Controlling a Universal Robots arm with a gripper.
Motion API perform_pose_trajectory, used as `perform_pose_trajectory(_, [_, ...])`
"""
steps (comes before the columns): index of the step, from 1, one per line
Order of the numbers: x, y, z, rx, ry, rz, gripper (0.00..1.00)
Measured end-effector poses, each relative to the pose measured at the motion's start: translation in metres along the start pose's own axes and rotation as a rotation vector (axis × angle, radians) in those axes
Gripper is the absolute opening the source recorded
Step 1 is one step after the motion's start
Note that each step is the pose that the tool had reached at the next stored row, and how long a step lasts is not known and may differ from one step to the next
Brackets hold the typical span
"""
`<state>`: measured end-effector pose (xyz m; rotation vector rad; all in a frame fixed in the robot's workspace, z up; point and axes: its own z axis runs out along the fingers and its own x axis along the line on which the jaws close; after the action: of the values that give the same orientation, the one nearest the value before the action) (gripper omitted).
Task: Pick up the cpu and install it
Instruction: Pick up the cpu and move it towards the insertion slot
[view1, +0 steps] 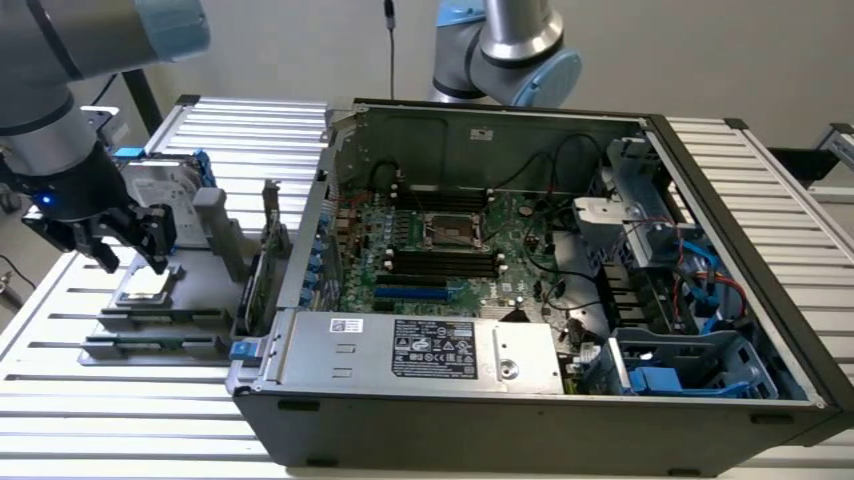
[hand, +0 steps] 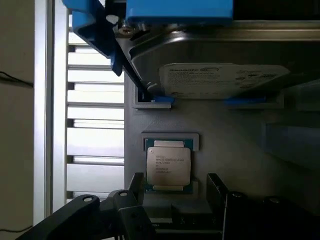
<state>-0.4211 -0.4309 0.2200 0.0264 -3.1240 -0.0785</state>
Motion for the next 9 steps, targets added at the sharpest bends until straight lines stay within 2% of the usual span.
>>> perform_pose_trajectory(6, [0.000, -0.0004, 0.0098, -0.0001, 0.0034, 0.000, 0.62])
perform_pose_trajectory(8, [0.000, -0.0005, 0.0123, -0.0002, 0.0061, 0.000, 0.64])
perform_pose_trajectory(9, [0.000, -0.0006, 0.0133, -0.0003, 0.0080, 0.001, 0.70])
